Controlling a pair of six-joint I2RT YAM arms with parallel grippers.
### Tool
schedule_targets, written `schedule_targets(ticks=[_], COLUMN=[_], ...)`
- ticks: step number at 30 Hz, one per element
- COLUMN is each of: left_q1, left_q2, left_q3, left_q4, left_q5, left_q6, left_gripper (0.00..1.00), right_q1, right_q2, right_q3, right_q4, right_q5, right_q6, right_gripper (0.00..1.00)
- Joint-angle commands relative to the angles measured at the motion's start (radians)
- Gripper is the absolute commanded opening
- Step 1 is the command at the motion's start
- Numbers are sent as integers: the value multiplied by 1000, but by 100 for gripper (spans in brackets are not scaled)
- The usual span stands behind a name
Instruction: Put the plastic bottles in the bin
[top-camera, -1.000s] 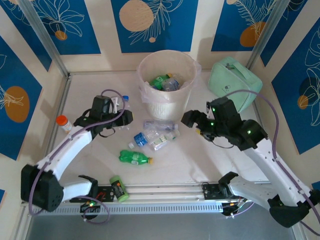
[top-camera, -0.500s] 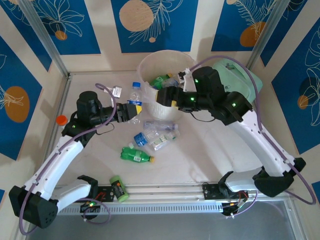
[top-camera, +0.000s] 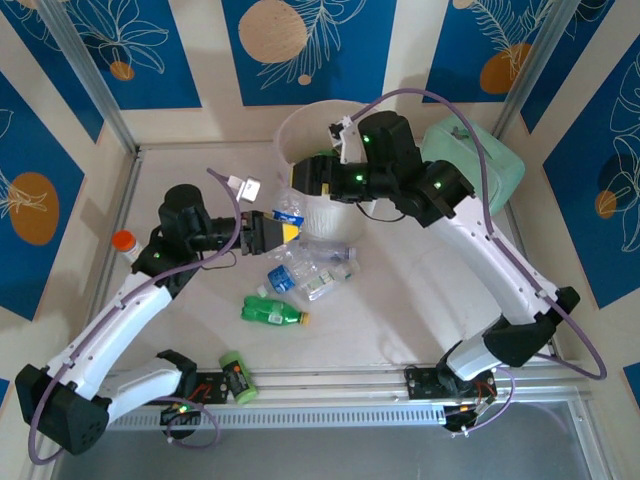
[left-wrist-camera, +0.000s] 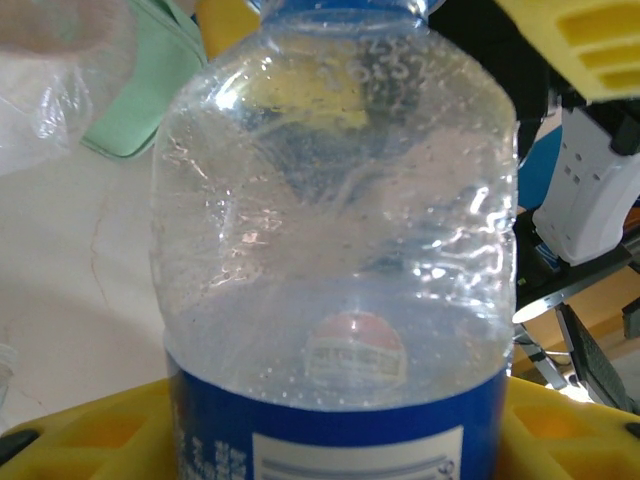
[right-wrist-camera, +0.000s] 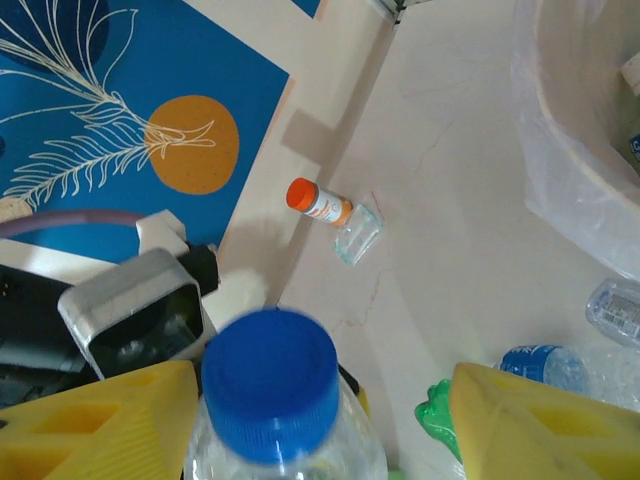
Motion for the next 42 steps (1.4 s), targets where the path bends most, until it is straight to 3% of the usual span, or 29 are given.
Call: schedule_targets(ticks=[1,12,17,20,23,25,27,30,34,36,42], left_q1=[-15,-15,-15,-15,-15,-15,-15,-15,-13,-13,-13], left_q2=[7,16,8,-2,-7,-22,-61,-156,-237,-250,-271], left_q3=[0,22,25,30,38,43,43,13,50,72,-21], left_q4=[19,-63,-87,-108,-149,-175,-190,-180,-377,-484,-572], left_q5=[48,24,-45,-94,-141,-176,-229,-408,-704,-800,-818], left_q6=[18,83,96,112,130,147,152,104,57,23,-132], left_gripper=[57,58,73,79,96,100,100,100,100,100,100], right_q1=[4,4,0,-7,-16,-34,-62,-120,-227,-274,-387], right_q2=[20,35,35,33,33,37,46,67,116,152,284], right_q3=[43,38,42,44,42,49,65,95,134,171,281], right_q4=[1,1,-3,-2,5,6,-1,-5,43,53,110], right_q5=[-11,-15,-11,-14,-15,-10,11,47,35,38,36], right_q6=[-23,-15,-15,-14,-8,-1,13,36,103,138,228], right_gripper=[64,40,25,22,20,20,21,22,22,21,21])
